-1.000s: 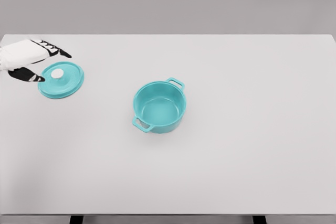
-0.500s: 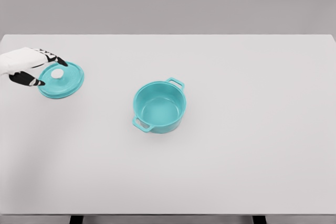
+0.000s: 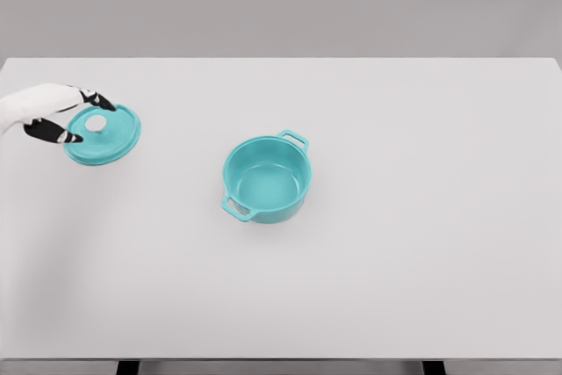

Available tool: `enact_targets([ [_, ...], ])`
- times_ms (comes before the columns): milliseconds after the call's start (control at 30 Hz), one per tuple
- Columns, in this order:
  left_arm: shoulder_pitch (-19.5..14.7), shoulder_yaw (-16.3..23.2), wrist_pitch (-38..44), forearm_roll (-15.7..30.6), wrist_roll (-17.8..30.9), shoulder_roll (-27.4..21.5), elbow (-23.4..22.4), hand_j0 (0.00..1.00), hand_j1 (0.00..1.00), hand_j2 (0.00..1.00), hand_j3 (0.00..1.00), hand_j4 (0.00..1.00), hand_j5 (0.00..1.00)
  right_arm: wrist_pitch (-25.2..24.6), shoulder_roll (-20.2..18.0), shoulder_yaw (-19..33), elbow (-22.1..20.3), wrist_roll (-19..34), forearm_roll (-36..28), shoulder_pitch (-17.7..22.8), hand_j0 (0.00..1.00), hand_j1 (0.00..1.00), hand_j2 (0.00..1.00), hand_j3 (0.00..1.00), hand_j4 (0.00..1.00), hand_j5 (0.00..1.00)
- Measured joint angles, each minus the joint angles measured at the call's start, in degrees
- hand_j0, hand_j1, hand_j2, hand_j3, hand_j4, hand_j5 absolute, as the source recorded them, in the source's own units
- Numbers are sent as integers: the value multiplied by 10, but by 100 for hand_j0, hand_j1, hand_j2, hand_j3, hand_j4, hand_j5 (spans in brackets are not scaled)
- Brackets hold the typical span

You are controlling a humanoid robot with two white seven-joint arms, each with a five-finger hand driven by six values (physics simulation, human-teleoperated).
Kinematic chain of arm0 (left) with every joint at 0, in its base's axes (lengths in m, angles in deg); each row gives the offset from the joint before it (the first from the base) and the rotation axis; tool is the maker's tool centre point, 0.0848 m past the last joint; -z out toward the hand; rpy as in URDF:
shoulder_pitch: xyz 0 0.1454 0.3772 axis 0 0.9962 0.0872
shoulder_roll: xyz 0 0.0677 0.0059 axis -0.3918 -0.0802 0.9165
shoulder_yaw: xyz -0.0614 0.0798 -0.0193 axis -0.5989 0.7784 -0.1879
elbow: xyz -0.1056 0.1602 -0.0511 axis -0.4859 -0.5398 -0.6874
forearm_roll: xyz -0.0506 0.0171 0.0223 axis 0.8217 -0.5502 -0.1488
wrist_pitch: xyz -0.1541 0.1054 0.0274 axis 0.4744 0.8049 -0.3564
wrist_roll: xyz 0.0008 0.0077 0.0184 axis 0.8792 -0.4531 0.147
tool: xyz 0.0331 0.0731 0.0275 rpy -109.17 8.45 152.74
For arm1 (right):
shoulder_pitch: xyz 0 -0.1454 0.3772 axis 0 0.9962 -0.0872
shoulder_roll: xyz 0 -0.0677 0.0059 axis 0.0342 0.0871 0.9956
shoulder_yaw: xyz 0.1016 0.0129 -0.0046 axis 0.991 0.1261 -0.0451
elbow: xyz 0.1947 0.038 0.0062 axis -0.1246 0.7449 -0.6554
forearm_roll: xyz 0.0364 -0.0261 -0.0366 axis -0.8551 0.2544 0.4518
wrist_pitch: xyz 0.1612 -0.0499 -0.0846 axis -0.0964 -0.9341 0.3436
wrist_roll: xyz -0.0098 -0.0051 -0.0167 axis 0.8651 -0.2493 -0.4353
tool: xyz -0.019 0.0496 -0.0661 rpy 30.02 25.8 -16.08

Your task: Cover the pot with left arm

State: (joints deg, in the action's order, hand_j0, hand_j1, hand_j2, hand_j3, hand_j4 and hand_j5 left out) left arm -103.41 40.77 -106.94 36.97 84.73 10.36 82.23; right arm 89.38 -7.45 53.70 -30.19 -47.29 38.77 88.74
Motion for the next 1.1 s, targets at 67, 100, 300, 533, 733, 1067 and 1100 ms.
enact_targets([
  [67,-1,0,0,0,0,3,-10,73,73,73,73,73,73,0,0,0,0,0,0,0,100,100,100,100,100,100],
  [100,-1,0,0,-1,0,4,-13,73,73,73,73,73,73,0,0,0,0,0,0,0,100,100,100,100,100,100],
  [300,-6,-2,0,-4,0,15,-28,73,73,73,73,73,73,0,0,0,0,0,0,0,100,100,100,100,100,100],
  [533,-18,-3,0,-14,0,24,-35,74,74,74,74,74,74,0,0,0,0,0,0,0,100,100,100,100,100,100],
  [733,-40,-2,0,-28,0,37,-62,74,74,74,74,74,74,0,0,0,0,0,0,0,100,100,100,100,100,100],
  [1067,-40,0,0,-39,0,43,-88,74,74,74,74,74,74,0,0,0,0,0,0,0,100,100,100,100,100,100],
  [1100,-40,0,0,-40,0,43,-88,74,74,74,74,74,74,0,0,0,0,0,0,0,100,100,100,100,100,100],
])
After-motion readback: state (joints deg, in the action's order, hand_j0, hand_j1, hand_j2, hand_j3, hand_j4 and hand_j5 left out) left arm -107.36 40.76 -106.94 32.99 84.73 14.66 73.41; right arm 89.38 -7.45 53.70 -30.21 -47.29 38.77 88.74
